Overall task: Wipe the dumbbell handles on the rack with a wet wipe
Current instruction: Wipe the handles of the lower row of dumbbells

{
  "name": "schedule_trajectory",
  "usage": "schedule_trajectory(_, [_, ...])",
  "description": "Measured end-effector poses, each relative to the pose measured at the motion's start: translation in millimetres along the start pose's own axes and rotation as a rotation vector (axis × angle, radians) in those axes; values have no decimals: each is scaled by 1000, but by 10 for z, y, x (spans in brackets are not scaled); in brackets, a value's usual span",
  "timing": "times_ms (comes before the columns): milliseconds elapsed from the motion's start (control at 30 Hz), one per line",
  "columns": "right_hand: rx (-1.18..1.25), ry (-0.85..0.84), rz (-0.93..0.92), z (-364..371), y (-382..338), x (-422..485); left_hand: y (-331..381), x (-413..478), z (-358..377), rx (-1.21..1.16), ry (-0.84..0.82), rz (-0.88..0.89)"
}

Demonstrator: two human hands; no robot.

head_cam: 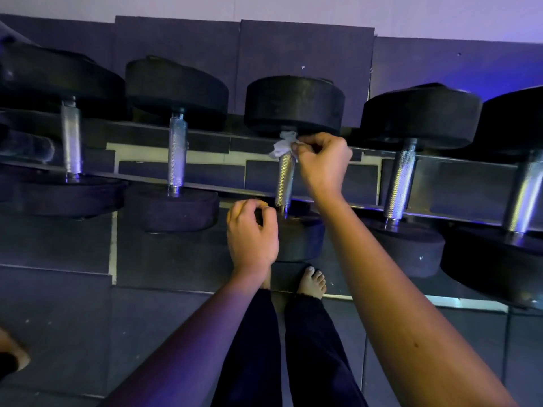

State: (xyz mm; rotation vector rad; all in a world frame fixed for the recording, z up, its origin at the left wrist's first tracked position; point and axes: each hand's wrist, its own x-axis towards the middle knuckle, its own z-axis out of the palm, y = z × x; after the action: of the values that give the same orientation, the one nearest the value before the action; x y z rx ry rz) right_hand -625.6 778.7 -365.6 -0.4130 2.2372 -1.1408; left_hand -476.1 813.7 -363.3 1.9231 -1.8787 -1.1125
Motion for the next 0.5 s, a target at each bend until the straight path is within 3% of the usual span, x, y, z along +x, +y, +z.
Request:
schedule_trajectory(267, [-234,-271,33,-231,369,-609,1,6,2,17,18,19])
schedule_trajectory(367, [-174,-246,27,-210,323,-550,-3,3,-3,8,22,33])
schedule_trajectory(500, [-3,-38,15,-81,110,-193,-6,-10,-10,16,-8,16])
